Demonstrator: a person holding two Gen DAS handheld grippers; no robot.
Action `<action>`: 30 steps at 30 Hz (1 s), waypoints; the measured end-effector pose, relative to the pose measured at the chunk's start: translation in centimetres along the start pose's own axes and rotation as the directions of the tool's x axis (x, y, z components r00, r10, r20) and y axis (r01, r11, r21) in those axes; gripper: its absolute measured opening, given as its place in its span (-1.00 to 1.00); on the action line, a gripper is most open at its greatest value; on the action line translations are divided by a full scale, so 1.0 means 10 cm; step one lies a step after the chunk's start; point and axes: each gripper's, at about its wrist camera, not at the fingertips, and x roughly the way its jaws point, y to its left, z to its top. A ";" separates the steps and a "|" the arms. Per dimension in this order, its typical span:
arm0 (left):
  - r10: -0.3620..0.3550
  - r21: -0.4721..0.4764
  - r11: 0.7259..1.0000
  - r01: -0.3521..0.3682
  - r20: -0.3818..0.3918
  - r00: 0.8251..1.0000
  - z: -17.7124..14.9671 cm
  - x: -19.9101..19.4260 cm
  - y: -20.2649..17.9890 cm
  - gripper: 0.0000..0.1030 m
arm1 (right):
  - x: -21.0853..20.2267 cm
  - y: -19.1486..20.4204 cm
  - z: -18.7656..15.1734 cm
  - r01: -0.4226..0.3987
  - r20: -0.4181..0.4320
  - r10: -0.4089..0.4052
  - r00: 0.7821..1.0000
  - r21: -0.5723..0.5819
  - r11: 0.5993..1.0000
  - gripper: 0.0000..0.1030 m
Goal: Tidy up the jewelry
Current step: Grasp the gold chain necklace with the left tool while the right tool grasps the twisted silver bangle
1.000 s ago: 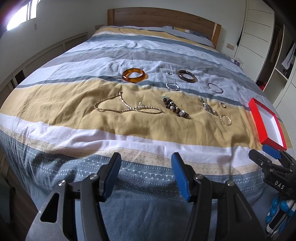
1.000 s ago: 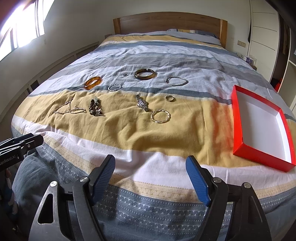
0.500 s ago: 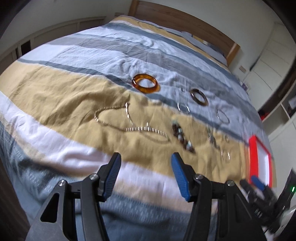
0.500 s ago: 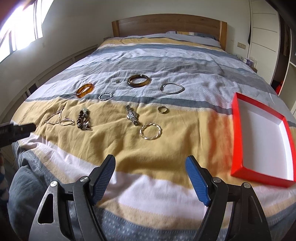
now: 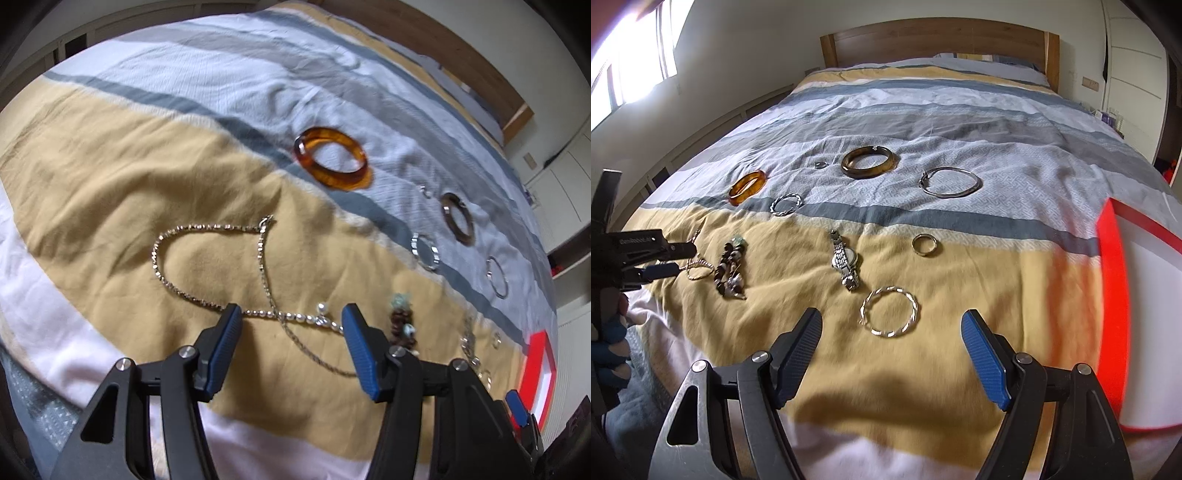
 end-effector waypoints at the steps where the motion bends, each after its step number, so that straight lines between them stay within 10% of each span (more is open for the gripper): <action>1: 0.010 -0.016 1.000 -0.010 -0.006 1.000 0.01 0.05 0.03 0.05 | 0.04 -0.01 0.01 -0.001 -0.006 0.001 1.000 0.003 1.000 0.50; 8: 0.093 0.003 0.996 -0.093 0.010 0.996 0.03 0.16 0.09 -0.22 | 0.24 -0.06 0.01 -0.011 -0.040 0.012 0.999 0.022 1.000 0.35; 13: 0.133 0.024 0.991 -0.134 0.019 0.991 0.02 0.16 0.15 -0.88 | 0.33 -0.08 0.01 -0.014 -0.050 0.016 0.999 0.038 0.999 0.27; 21: 0.081 0.064 0.994 -0.083 0.028 0.996 0.00 0.06 0.17 -0.94 | 0.41 -0.04 -0.01 -0.025 -0.067 0.026 0.997 0.017 1.000 -0.17; 30: 0.030 0.103 0.994 -0.036 0.060 0.998 -0.07 -0.21 0.12 -0.94 | 0.29 -0.03 0.00 -0.066 -0.062 0.067 0.996 0.023 0.998 -0.21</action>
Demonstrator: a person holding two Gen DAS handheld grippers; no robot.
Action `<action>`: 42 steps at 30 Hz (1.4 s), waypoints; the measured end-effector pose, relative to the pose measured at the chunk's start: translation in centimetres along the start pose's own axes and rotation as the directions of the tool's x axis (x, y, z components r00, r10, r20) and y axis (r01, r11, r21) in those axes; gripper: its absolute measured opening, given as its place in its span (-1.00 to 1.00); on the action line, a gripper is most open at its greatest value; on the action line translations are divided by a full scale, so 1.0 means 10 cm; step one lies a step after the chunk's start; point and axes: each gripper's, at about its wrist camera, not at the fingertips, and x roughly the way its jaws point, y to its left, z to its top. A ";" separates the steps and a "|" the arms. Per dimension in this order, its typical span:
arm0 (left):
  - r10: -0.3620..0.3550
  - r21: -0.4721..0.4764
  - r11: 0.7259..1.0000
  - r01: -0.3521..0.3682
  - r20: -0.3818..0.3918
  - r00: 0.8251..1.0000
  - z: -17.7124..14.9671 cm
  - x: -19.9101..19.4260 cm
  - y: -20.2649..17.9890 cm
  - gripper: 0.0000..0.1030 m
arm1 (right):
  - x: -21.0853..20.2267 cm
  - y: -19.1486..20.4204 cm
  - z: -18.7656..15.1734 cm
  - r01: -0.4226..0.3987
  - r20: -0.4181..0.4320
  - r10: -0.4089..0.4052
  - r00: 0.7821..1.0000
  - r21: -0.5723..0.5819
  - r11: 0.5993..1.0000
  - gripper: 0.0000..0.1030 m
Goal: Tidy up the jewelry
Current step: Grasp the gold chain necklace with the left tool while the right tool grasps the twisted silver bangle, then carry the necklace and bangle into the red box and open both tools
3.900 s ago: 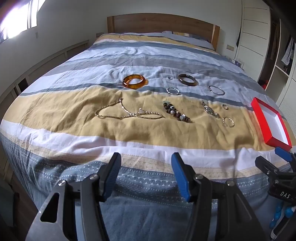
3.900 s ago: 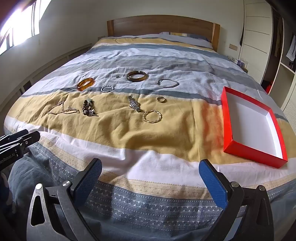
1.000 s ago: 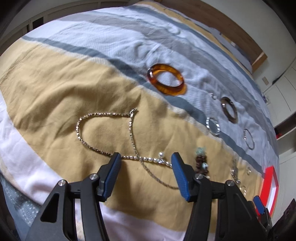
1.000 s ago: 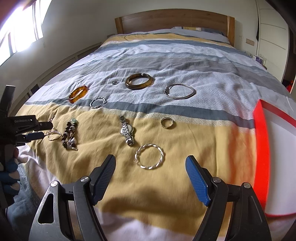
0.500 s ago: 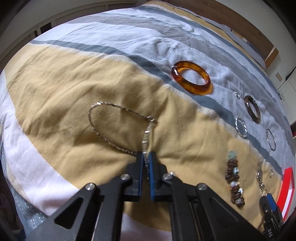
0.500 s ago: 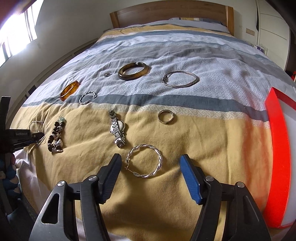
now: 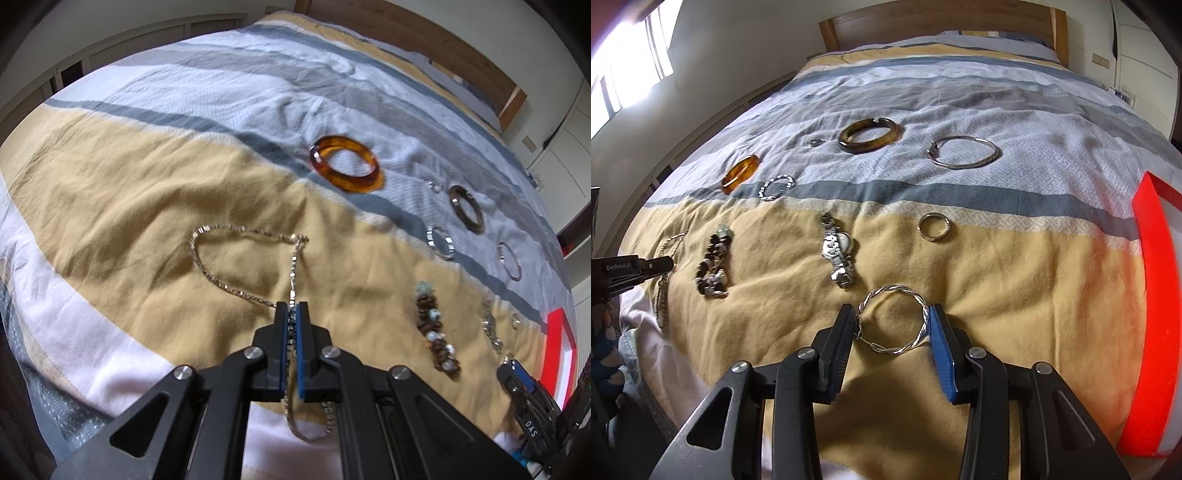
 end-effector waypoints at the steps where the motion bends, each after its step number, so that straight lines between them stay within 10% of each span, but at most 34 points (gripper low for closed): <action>1: -0.010 0.005 1.000 0.010 0.009 1.000 0.00 -0.06 -0.01 -0.94 | -0.04 0.03 0.00 -0.001 0.007 0.001 1.000 -0.007 1.000 -0.21; 23: -0.229 0.186 0.960 0.209 0.091 0.969 -0.25 -1.10 -0.73 -0.94 | -1.18 -0.07 -0.08 0.012 0.179 -0.017 0.984 0.029 1.000 -0.21; 30: -0.366 0.331 0.887 0.324 0.074 0.928 -0.31 -1.42 -1.62 -0.94 | -1.63 -0.54 -0.19 0.077 0.232 -0.097 0.968 0.092 0.993 -0.21; 42: -0.560 0.486 0.676 0.554 -0.150 0.815 -0.67 -1.35 -3.53 -0.94 | -1.84 -1.80 -0.48 0.243 0.182 -0.284 0.941 0.217 0.945 -0.21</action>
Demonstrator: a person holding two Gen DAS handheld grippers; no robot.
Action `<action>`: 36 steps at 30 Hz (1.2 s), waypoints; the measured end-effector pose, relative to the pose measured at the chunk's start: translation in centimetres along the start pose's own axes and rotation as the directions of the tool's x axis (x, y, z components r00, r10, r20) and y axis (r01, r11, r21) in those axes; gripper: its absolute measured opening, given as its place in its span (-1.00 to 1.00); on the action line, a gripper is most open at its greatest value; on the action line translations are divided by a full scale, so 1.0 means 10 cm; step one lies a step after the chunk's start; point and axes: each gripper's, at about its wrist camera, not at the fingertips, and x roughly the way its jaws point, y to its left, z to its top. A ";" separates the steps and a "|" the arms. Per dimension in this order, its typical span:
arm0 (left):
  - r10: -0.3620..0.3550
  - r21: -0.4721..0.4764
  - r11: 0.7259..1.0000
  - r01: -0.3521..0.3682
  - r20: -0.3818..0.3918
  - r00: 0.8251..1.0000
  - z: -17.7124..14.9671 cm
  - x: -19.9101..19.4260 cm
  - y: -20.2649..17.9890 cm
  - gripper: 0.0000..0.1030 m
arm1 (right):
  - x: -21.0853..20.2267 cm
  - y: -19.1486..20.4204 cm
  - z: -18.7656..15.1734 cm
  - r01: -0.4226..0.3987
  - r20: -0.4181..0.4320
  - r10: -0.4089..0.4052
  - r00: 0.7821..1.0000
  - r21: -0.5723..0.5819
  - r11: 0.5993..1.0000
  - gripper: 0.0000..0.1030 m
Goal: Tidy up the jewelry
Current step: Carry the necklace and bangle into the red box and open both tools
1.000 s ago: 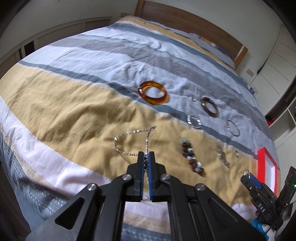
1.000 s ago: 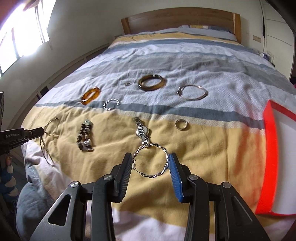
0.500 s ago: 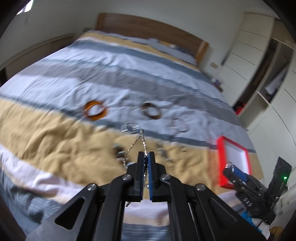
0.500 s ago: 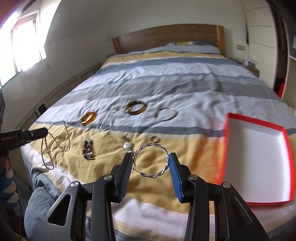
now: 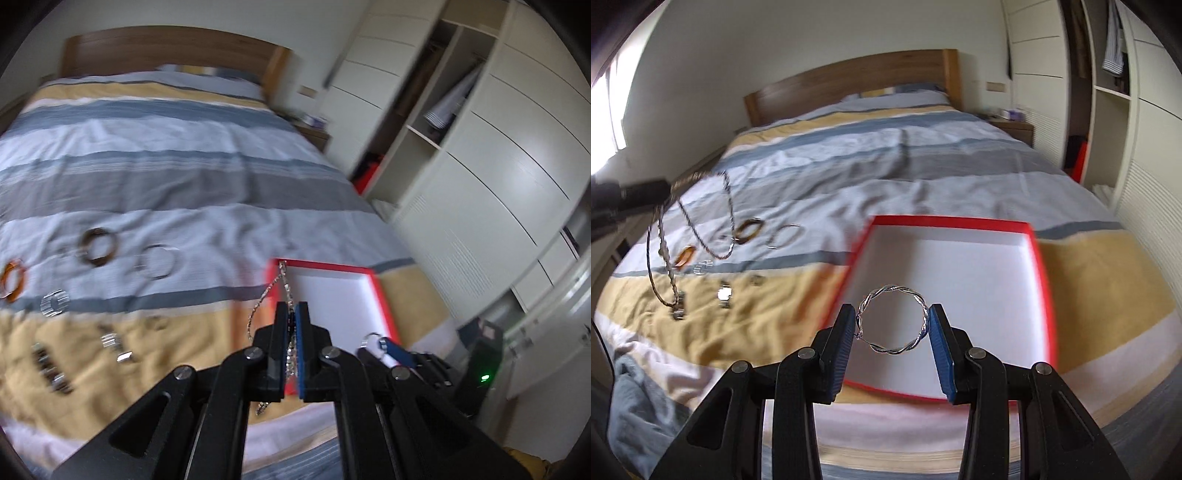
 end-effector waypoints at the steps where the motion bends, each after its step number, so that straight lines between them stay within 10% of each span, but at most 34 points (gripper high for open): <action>1: -0.012 0.015 1.000 0.012 -0.008 1.000 0.01 0.09 -0.09 -0.94 | 0.03 -0.08 0.00 0.009 -0.003 -0.009 1.000 0.001 1.000 -0.21; 19: 0.014 0.050 0.999 0.002 -0.319 0.948 -0.60 1.81 -0.09 -0.93 | 0.59 -0.58 -0.31 0.079 -0.113 -0.081 0.990 -0.021 0.997 -0.21; 32: 0.043 0.065 0.998 -0.022 -0.344 0.938 -0.70 1.84 -0.06 -0.89 | 0.57 -0.54 -0.35 0.059 -0.140 -0.069 0.988 -0.073 0.996 -0.17; 36: 0.042 0.066 0.998 -0.021 -0.331 0.943 -0.67 1.77 -0.11 -0.50 | 0.48 -0.55 -0.37 0.059 -0.139 -0.067 0.988 -0.061 0.996 -0.14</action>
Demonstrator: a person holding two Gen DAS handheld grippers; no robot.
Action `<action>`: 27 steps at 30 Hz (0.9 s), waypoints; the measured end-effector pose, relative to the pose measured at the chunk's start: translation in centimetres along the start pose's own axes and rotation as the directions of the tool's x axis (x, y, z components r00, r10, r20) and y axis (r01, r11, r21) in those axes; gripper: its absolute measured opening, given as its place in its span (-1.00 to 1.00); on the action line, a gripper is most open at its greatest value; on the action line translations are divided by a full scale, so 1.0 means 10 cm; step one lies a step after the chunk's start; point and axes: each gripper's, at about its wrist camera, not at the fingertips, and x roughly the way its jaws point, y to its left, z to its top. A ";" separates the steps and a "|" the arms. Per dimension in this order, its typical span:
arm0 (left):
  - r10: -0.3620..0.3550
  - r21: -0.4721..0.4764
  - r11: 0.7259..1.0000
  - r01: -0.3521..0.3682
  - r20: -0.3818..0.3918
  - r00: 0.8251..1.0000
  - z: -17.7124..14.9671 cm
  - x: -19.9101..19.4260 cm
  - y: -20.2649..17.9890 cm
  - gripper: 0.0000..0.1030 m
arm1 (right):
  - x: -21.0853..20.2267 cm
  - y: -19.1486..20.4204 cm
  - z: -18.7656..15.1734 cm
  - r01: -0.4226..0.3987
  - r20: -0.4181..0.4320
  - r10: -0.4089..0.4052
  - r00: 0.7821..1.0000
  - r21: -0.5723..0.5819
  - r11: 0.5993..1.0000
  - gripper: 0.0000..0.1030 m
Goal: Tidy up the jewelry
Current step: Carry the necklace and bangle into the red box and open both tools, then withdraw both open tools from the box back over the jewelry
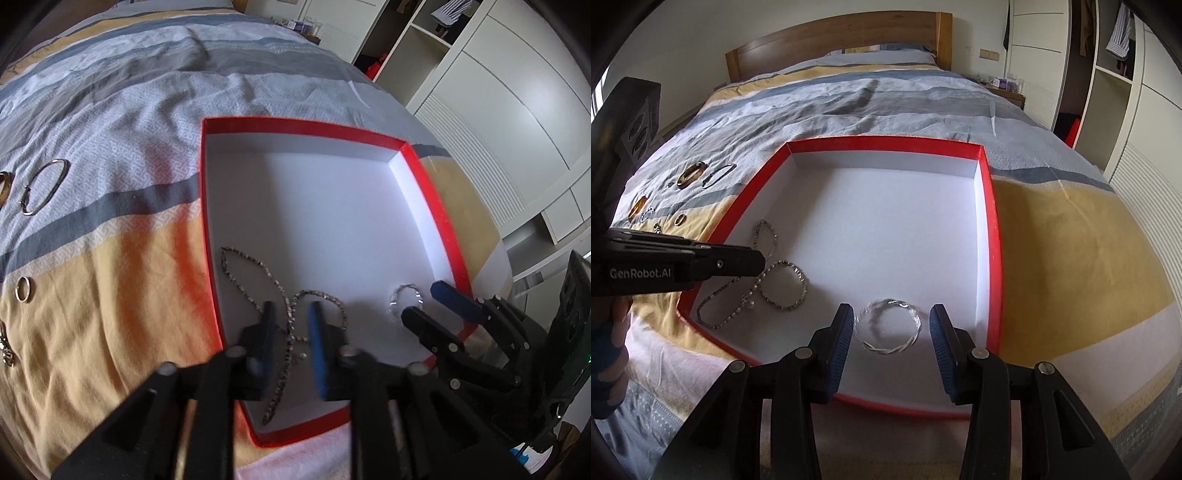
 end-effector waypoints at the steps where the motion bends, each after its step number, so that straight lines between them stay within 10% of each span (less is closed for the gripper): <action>1: -0.008 -0.002 1.000 0.008 0.005 1.000 0.00 -0.04 -0.01 -0.48 | -0.04 -0.01 -0.01 0.001 0.004 -0.001 1.000 0.009 1.000 -0.11; 17: 0.050 0.067 0.996 -0.056 0.092 0.995 -0.46 -1.01 -0.17 -0.39 | -1.01 0.07 -0.14 0.017 0.115 -0.028 0.993 0.092 0.996 -0.07; 27: 0.152 -0.070 0.987 -0.143 0.132 0.980 -0.99 -1.68 0.43 -0.30 | -1.45 0.56 -0.21 -0.039 0.159 0.031 0.987 0.046 0.998 -0.03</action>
